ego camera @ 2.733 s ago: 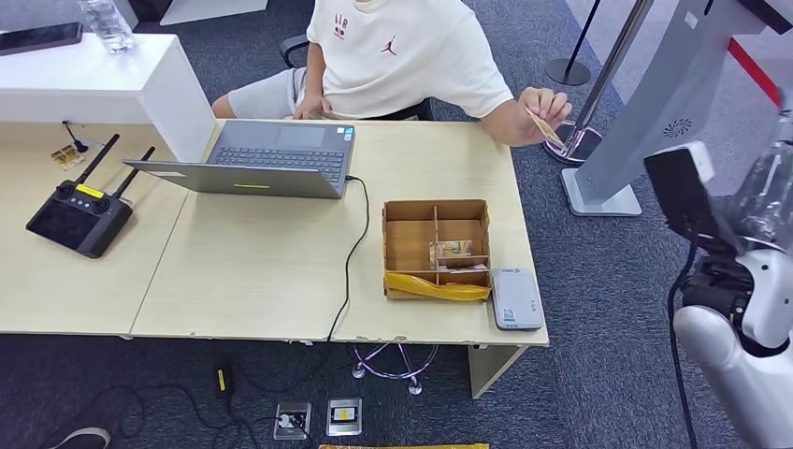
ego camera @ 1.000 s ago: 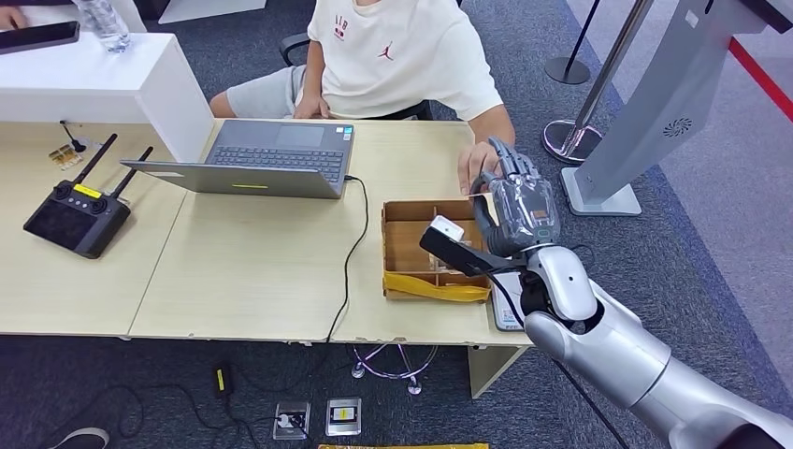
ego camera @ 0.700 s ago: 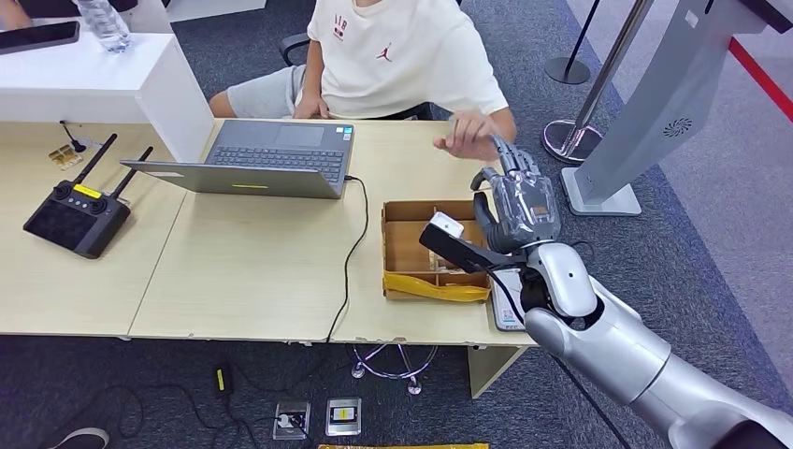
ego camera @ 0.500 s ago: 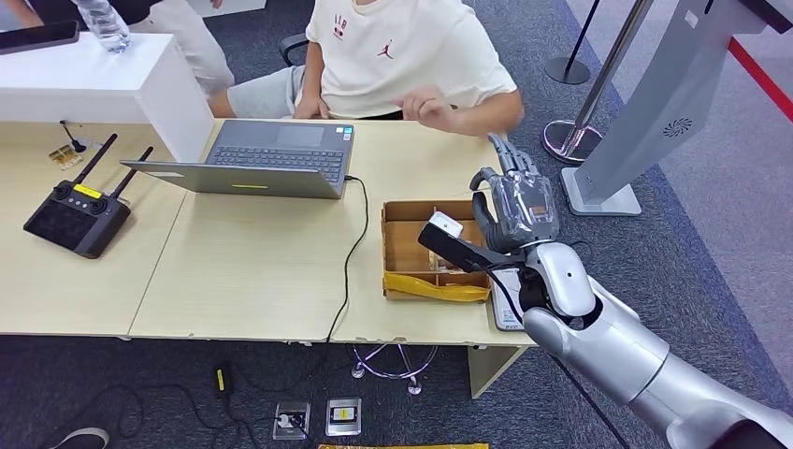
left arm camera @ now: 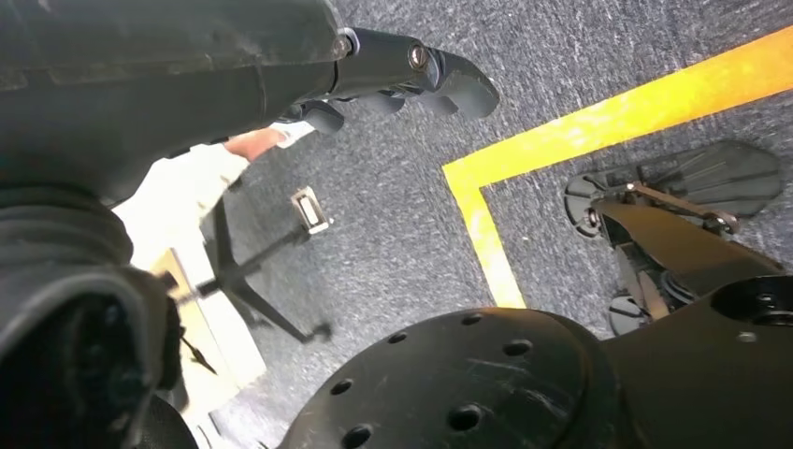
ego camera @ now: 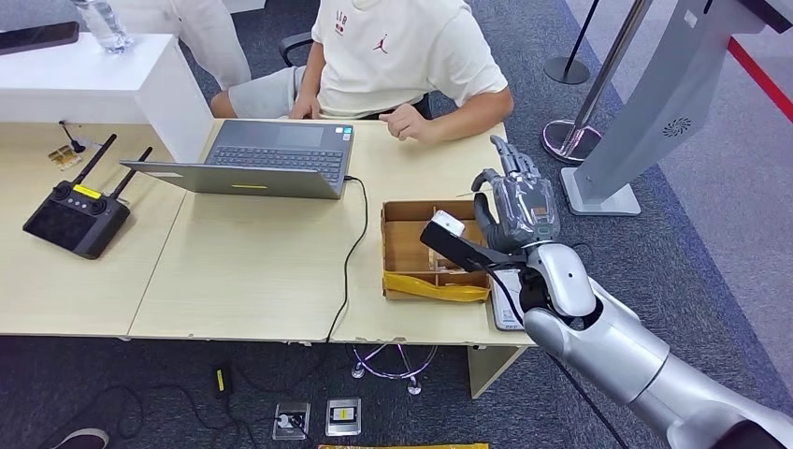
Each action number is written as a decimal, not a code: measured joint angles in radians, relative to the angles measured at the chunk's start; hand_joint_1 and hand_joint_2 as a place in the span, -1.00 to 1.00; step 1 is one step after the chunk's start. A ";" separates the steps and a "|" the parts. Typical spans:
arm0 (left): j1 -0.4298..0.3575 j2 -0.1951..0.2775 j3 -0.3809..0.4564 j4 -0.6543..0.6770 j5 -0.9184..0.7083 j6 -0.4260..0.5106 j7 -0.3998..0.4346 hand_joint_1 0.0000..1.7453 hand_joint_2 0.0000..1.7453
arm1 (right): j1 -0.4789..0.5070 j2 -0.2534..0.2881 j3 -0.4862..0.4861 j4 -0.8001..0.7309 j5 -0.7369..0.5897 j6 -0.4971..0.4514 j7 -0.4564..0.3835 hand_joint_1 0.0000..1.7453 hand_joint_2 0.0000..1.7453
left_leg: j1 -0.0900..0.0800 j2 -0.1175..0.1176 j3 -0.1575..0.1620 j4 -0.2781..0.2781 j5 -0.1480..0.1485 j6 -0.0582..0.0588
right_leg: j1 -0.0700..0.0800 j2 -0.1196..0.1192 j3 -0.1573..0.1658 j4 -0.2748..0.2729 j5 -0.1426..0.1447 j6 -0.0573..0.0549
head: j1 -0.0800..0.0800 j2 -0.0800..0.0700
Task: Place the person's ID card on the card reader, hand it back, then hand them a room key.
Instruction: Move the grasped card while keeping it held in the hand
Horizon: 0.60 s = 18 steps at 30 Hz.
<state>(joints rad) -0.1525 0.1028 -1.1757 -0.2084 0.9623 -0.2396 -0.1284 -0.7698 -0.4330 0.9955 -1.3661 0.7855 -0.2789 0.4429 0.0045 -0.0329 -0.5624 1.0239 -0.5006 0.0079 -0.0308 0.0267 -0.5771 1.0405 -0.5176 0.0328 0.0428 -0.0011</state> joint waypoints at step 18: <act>0.029 -0.007 0.010 0.000 0.042 0.000 -0.025 -1.00 -1.00 | 0.275 -0.162 -0.131 0.022 -0.047 -0.072 0.092 1.00 1.00 | 0.001 0.001 0.010 0.000 0.000 -0.001 | 0.001 0.001 0.002 -0.001 0.001 -0.001 | 0.000 0.000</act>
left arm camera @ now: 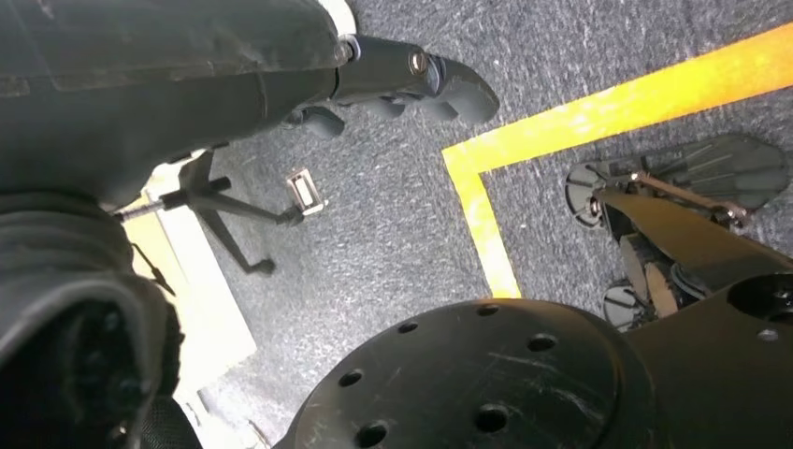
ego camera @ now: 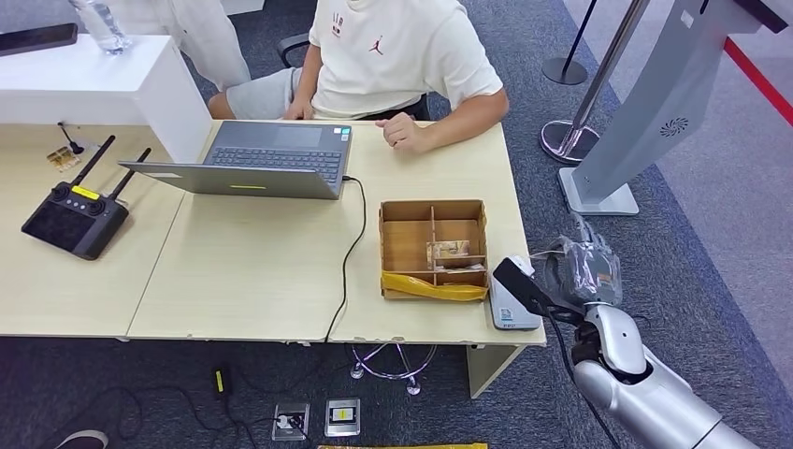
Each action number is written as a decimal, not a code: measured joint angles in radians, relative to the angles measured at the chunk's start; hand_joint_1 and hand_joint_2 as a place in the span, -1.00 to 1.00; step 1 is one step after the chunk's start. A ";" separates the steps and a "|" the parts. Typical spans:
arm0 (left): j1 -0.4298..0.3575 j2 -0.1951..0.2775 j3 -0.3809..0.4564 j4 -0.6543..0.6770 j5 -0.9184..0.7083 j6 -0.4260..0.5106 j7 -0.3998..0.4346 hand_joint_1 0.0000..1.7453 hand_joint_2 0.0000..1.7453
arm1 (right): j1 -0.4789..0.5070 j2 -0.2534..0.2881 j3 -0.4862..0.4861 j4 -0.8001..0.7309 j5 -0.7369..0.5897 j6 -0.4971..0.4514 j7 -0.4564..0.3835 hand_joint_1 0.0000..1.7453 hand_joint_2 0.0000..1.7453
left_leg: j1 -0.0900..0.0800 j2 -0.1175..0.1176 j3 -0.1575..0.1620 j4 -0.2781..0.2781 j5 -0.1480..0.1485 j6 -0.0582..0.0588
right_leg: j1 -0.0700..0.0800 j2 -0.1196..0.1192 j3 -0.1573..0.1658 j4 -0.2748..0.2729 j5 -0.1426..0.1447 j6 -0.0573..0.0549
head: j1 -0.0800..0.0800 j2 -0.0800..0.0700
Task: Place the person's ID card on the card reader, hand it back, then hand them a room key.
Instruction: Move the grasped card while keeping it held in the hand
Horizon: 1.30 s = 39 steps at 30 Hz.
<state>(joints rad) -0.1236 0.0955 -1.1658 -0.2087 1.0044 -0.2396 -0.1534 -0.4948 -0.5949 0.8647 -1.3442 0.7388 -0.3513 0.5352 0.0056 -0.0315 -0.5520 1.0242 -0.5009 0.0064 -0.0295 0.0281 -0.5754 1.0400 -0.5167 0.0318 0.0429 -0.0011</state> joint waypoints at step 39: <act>-0.002 -0.002 0.000 0.000 0.008 0.000 0.001 -1.00 -1.00 | 0.098 0.052 -0.017 0.036 -0.003 0.082 -0.103 1.00 1.00 | 0.000 0.000 -0.001 0.000 0.000 0.000 | 0.000 0.001 0.000 0.000 0.000 0.000 | 0.000 0.000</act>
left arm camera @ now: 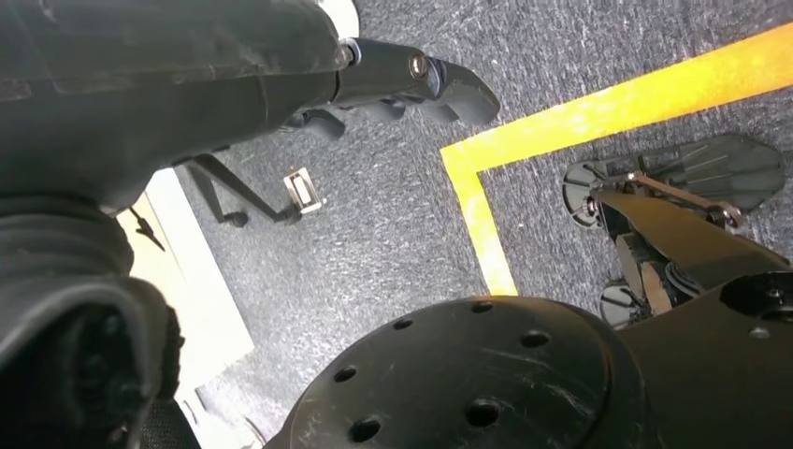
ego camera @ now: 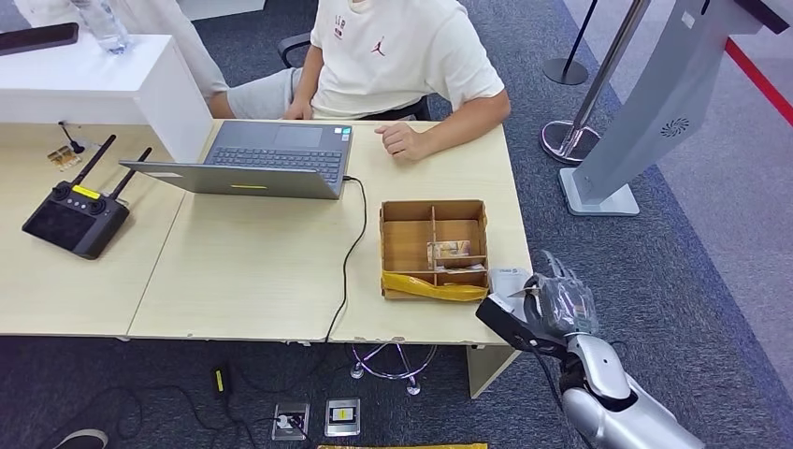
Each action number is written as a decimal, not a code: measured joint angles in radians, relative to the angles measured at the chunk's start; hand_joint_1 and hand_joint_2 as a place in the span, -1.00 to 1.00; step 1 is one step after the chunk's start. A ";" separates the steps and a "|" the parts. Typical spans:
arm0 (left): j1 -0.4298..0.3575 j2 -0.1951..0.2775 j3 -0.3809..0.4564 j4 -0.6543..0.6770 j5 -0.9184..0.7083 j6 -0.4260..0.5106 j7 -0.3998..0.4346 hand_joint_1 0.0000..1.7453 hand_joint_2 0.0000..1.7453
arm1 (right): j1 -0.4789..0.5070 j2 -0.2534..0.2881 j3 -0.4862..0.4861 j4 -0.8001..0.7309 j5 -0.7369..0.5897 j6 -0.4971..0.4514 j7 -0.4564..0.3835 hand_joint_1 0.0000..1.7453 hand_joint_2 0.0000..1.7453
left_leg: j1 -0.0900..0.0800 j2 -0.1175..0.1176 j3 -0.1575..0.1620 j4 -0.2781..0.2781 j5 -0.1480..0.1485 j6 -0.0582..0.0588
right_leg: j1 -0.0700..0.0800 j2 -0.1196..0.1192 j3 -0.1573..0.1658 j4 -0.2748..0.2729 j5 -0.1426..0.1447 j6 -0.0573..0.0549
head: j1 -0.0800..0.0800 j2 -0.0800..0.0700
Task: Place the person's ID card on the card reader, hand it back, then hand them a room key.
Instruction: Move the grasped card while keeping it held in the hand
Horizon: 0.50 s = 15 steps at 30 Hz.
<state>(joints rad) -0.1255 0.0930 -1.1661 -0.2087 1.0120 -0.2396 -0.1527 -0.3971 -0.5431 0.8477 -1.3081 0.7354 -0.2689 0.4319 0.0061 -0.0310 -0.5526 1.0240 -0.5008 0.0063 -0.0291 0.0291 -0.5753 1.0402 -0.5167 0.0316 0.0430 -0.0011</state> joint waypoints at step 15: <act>0.000 0.000 0.000 0.000 -0.001 0.000 0.000 -1.00 -1.00 | -0.005 0.027 0.028 0.037 0.002 0.005 -0.007 1.00 1.00 | 0.000 0.000 0.000 0.000 0.000 0.000 | 0.000 0.000 0.000 0.000 0.000 0.000 | 0.000 0.000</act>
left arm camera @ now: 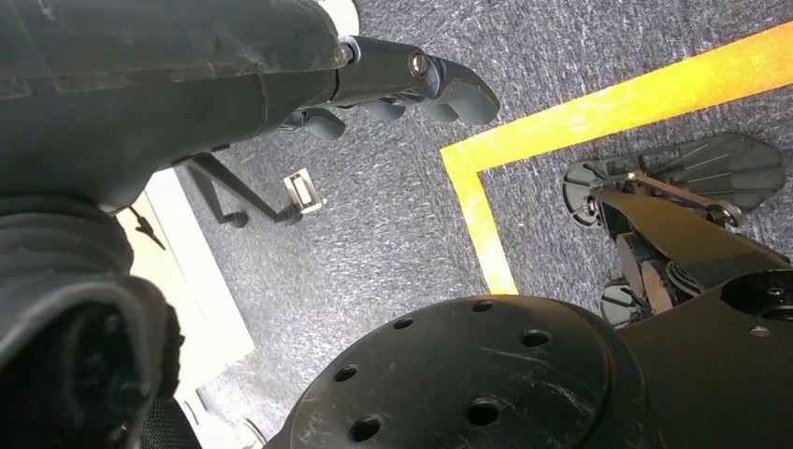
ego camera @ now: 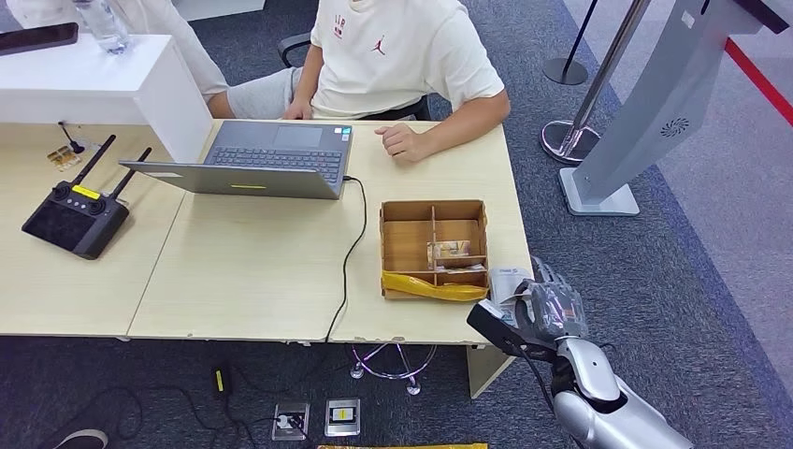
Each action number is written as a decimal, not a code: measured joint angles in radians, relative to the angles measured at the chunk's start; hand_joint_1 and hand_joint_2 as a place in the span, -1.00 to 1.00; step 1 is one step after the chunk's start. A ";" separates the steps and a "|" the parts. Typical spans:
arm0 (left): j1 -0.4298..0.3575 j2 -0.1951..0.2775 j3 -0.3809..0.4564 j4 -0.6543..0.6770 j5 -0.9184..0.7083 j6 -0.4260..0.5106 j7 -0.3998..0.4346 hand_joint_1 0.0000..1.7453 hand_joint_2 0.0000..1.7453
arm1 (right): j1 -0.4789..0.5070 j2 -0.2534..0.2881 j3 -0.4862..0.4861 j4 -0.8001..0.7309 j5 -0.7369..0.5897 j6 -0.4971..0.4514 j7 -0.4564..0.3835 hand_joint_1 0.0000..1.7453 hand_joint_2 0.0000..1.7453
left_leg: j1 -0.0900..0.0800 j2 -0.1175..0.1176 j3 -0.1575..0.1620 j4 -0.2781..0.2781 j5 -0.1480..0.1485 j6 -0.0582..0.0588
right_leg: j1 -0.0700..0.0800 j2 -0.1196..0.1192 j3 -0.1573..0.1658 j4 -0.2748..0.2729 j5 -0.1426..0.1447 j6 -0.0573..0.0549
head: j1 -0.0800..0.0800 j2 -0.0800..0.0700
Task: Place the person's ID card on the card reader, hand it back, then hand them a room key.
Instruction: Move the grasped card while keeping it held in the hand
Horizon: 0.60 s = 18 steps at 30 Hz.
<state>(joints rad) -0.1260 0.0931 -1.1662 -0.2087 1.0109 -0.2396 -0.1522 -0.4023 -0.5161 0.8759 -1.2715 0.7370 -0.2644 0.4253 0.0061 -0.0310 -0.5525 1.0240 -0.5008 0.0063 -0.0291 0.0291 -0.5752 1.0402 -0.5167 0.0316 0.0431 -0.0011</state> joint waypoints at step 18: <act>0.000 0.000 0.000 0.000 0.005 0.000 0.000 -1.00 -1.00 | -0.011 0.043 0.024 0.050 -0.031 0.017 -0.033 1.00 1.00 | 0.000 0.000 0.002 0.000 0.000 0.000 | 0.000 0.000 0.001 0.000 0.000 0.000 | 0.000 0.000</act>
<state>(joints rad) -0.1262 0.0931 -1.1666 -0.2087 1.0162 -0.2396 -0.1522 -0.4134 -0.4729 0.8994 -1.2219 0.7063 -0.2470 0.3925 0.0062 -0.0307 -0.5505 1.0239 -0.5008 0.0062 -0.0288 0.0295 -0.5739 1.0401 -0.5167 0.0316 0.0429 -0.0011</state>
